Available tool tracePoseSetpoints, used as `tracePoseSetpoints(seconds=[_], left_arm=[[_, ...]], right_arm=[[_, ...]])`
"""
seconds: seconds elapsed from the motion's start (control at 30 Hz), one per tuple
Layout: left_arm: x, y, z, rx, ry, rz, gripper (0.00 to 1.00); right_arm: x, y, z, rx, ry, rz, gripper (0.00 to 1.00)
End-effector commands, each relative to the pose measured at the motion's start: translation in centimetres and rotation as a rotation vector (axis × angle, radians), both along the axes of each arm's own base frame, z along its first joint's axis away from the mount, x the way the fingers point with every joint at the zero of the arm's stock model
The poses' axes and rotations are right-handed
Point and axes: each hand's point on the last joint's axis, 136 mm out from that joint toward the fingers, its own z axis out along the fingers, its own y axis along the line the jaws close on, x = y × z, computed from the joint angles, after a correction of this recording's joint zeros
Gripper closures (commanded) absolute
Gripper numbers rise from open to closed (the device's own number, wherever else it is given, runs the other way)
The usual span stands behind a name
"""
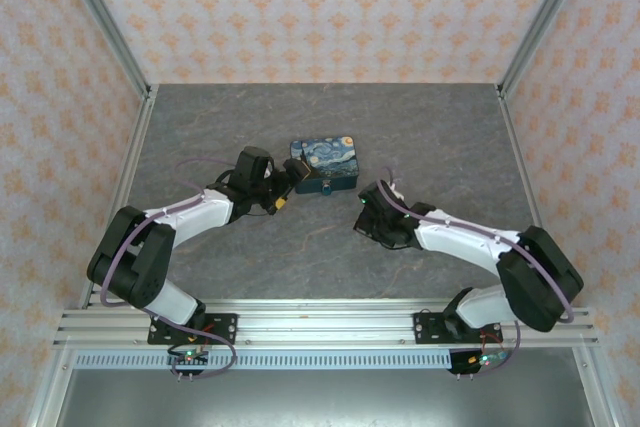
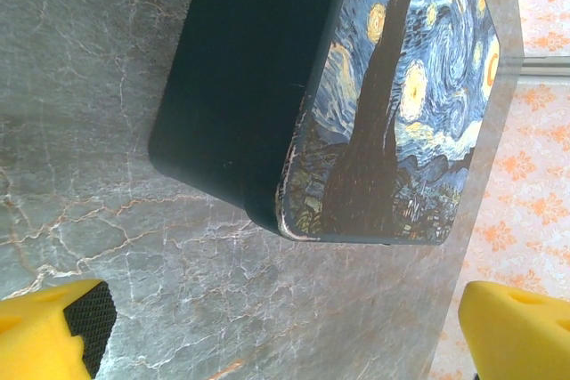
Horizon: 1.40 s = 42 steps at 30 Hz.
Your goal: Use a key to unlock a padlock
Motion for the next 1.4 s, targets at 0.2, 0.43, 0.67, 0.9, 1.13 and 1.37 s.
tracePoseSetpoints(seconds=[0.2,0.43,0.67,0.9,1.13,1.37], left_arm=[[0.3,-0.2,2.6,-0.007,-0.037,0.011,0.0],[0.5,-2.0,4.0,-0.081,-0.041,0.014,0.0],[0.1,-2.5,4.4,-0.044,-0.041,0.001,0.0],[-0.2,-2.4,3.2,-0.037,-0.023,0.002,0.0],[0.0,-2.6,3.1,-0.038,-0.025,-0.003,0.0],[0.0,-2.4,3.0,-0.03,-0.028,-0.003,0.0]], right_arm=[[2.4,0.8,5.2,0.079,-0.195,0.052,1.0],[3.6,1.4,9.0,0.135,-0.273,0.074,1.0],[2.3,0.9,7.8,0.103,-0.196,0.093,1.0],[-0.6,-0.3,2.8,0.044,-0.044,0.12,1.0],[-1.6,-0.4,-2.3,-0.016,0.059,0.128,1.0],[-1.8,-0.3,-4.2,-0.038,0.093,0.131,1.0]])
